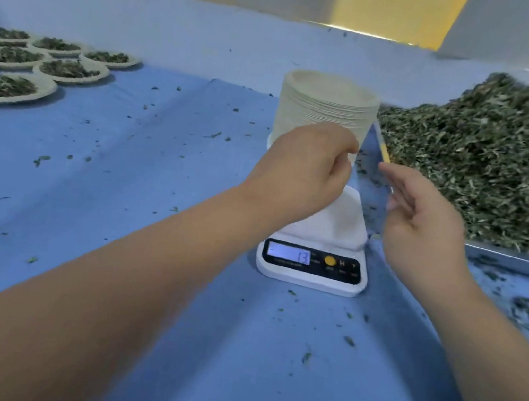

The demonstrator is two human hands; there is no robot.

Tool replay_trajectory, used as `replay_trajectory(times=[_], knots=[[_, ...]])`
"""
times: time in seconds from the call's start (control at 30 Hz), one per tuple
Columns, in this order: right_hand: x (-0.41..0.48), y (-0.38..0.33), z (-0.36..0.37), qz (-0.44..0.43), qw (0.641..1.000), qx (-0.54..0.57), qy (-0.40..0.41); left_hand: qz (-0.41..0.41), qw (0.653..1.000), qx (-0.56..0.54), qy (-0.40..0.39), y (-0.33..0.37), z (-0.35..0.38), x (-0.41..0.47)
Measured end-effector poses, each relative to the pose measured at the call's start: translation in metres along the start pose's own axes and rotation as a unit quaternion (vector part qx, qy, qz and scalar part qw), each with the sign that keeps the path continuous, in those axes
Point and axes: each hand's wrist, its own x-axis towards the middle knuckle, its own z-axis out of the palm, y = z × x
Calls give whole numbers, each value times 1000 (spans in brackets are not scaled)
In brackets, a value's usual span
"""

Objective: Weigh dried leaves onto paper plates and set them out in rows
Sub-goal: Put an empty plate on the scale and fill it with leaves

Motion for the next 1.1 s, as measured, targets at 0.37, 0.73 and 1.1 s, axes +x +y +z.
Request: replay_trajectory(times=[0.37,0.73,1.1], knots=[[1,28,-13,59,995,6,75,-3,956,277,-93,-15,19,79],[1,22,-5,40,997,11,62,67,907,383,-159,-25,14,103],[-2,17,-6,39,997,31,63,108,898,400,-147,-28,12,106]])
